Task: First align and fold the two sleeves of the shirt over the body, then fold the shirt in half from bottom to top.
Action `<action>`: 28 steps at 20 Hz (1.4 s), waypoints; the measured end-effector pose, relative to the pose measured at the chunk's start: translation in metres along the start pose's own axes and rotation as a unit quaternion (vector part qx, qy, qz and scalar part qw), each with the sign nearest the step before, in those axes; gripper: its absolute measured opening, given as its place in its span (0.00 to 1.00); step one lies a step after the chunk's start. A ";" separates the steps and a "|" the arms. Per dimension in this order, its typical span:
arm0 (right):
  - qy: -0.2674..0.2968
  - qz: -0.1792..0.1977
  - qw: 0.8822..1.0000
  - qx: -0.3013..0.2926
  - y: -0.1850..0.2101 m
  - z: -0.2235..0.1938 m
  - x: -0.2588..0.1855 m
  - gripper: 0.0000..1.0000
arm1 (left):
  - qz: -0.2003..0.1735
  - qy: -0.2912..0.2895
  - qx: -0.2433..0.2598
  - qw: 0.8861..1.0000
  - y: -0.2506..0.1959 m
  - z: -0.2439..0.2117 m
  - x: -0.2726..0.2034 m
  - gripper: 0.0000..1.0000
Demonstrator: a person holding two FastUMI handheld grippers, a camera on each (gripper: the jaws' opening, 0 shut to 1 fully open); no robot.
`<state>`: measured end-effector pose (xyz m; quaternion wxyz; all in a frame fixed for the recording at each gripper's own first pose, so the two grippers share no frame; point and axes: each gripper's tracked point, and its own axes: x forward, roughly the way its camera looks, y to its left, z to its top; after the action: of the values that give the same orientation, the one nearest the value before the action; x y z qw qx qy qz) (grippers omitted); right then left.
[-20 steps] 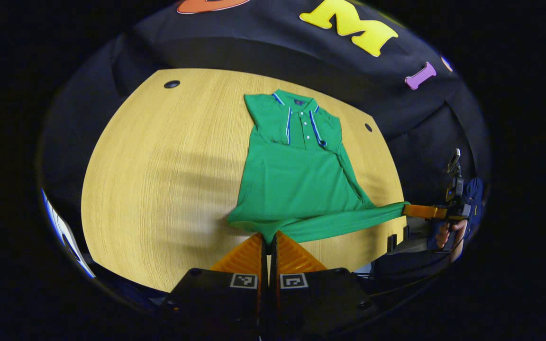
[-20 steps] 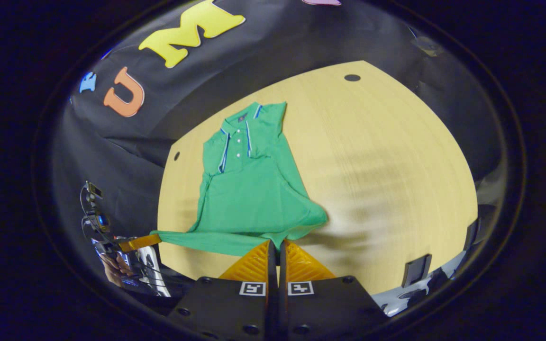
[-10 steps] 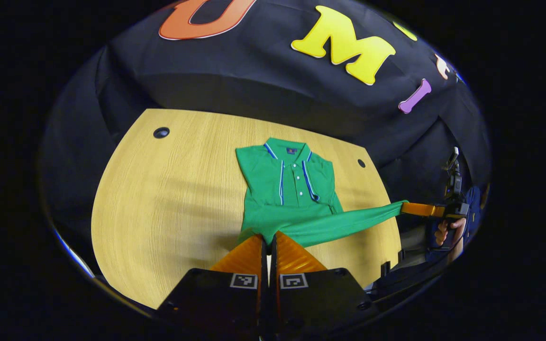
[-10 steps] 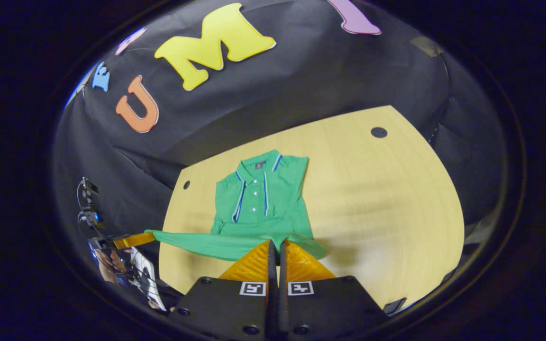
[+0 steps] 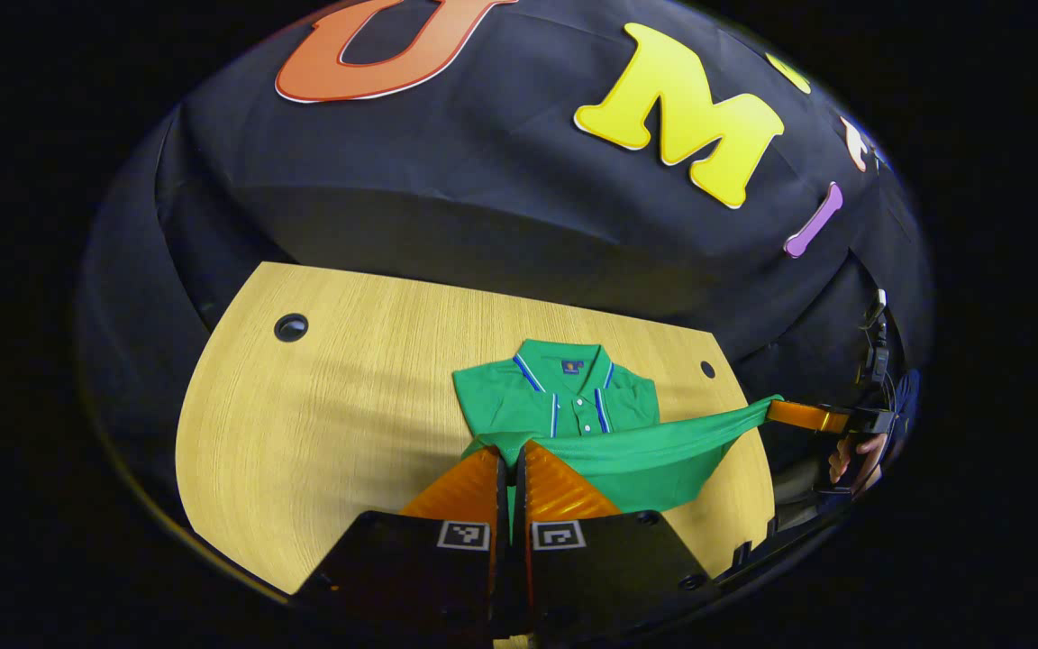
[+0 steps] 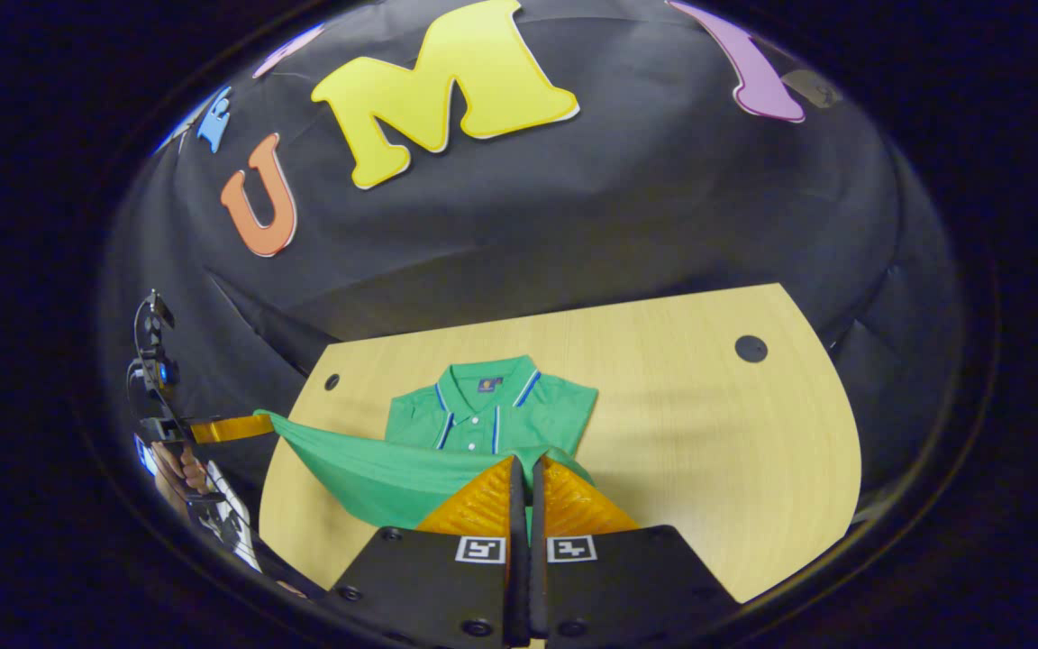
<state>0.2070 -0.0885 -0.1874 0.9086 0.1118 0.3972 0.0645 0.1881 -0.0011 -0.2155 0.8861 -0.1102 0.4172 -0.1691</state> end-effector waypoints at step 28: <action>-0.058 -0.042 0.997 -0.032 -0.067 0.033 0.247 0.27 | 0.057 -0.082 0.008 0.995 0.084 0.027 0.231 0.54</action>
<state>0.4003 -0.1073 -0.3578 0.9350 0.0691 0.3463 0.0328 0.3637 -0.0132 -0.3887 0.9264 -0.0925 0.3472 -0.1122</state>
